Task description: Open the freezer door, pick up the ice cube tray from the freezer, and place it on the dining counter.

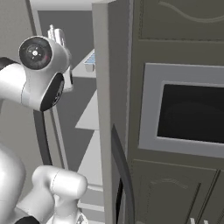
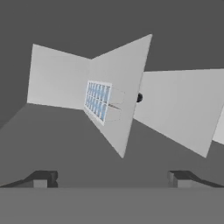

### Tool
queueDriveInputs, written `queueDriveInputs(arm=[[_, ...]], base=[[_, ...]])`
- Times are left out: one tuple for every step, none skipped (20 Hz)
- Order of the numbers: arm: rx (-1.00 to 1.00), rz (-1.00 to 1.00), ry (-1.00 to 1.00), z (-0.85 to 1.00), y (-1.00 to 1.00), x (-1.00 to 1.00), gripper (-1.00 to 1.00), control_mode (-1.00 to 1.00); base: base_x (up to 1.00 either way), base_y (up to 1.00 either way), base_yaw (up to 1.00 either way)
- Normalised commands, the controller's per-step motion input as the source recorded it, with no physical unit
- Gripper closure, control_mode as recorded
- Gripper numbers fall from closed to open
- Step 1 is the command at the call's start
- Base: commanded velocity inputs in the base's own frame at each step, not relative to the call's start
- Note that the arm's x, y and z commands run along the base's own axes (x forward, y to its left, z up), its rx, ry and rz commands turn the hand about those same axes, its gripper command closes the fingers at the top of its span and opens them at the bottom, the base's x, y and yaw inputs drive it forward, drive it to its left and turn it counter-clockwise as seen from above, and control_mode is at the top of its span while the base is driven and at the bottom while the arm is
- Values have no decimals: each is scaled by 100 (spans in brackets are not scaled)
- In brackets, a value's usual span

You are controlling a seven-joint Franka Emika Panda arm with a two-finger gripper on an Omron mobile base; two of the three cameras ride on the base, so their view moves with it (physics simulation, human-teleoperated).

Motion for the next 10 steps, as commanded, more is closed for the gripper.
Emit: queueDriveInputs(arm=[[5, 0, 8, 12, 0, 43, -100, -100], [9, 0, 7, 4, 0, 45, -100, -100], [10, 0, 4, 0, 0, 47, -100, -100], [10, 0, 2, 0, 0, 51, -100, -100], [8, 0, 0, 0, 0, 58, -100, -100], [5, 0, 0, -1, -1, 64, -100, -100], [5, 0, 0, -10, -4, 68, -100, -100], [5, 0, 0, -17, -8, 69, -100, -100], [5, 0, 0, -17, -9, 65, -100, -100], [5, 0, 0, -16, -8, 63, -100, -100]], base=[[0, 0, 0], [0, 0, 0], [0, 0, 0], [0, 0, 0], [0, 0, 0], [0, 0, 0], [0, 0, 0], [0, 0, 0], [0, 0, 0], [0, 0, 0]])
